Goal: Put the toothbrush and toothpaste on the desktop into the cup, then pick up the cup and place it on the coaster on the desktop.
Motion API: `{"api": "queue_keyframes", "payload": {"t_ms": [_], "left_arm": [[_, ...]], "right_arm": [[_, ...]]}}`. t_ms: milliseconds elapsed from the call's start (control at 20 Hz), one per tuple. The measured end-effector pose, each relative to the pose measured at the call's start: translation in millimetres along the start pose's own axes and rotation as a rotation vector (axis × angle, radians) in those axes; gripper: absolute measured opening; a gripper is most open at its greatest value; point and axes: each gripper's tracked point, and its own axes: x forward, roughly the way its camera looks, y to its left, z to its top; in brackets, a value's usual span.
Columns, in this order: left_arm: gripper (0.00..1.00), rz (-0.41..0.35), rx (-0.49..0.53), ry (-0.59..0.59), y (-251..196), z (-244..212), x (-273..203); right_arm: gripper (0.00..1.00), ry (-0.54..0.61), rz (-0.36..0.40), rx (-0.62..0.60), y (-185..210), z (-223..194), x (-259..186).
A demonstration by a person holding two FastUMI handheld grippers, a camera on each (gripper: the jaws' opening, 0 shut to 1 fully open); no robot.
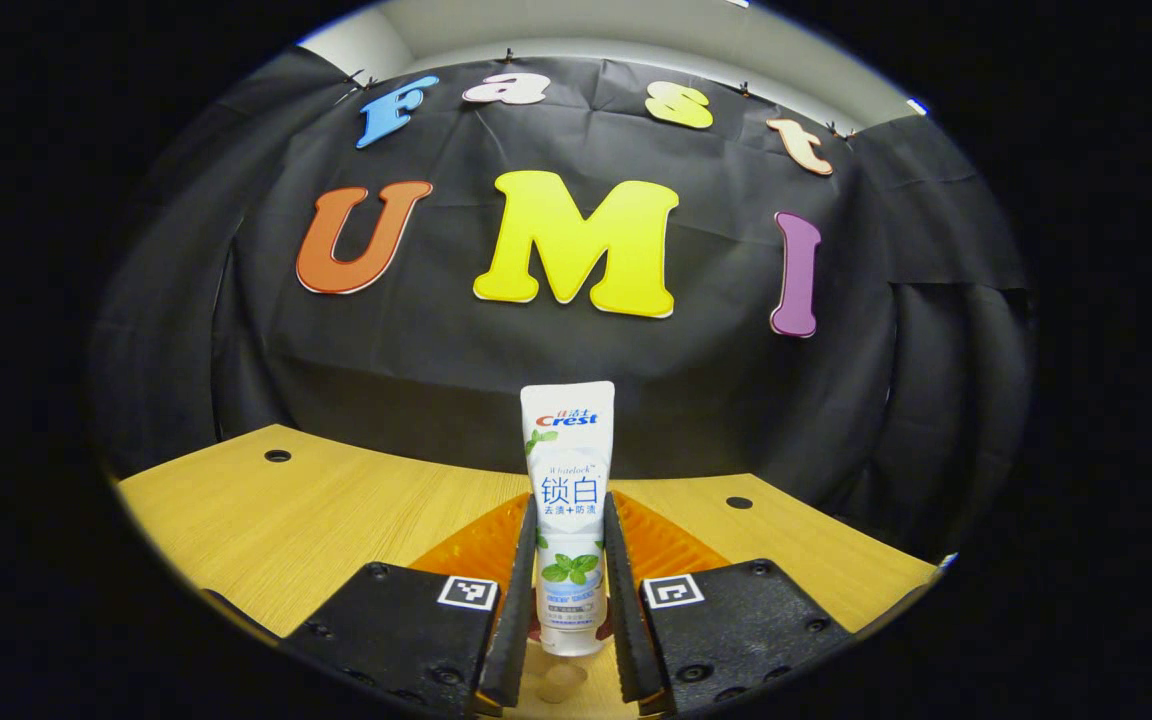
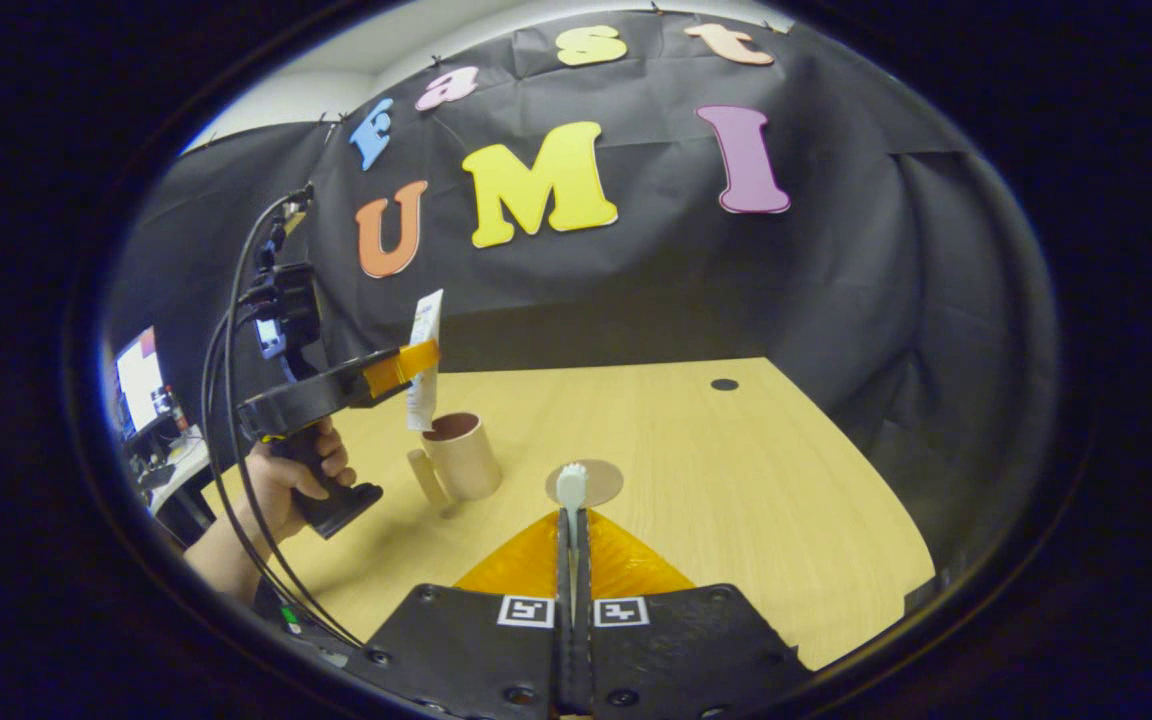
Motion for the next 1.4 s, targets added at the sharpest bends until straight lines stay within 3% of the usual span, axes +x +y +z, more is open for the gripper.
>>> {"api": "queue_keyframes", "payload": {"t_ms": [650,750,800,850,1150,1400], "left_arm": [[0.46,0.011,0.005,0.020,5,-10,8],[0.65,0.020,0.016,0.031,8,-13,4],[0.89,0.036,0.013,0.020,12,-11,0],[1.00,0.045,0.010,0.007,15,-7,-3],[0.98,0.097,-0.001,-0.005,44,0,-39],[0.98,0.153,-0.002,0.008,70,-11,-89]], "right_arm": [[0.00,0.000,0.014,-0.033,5,-3,2],[0.00,0.002,0.018,-0.029,7,-5,3],[0.00,0.002,0.023,-0.027,8,-5,4],[0.00,0.002,0.027,-0.028,10,-5,4],[0.00,-0.022,0.072,-0.060,37,14,21],[0.00,-0.059,0.180,-0.098,87,40,46]]}}
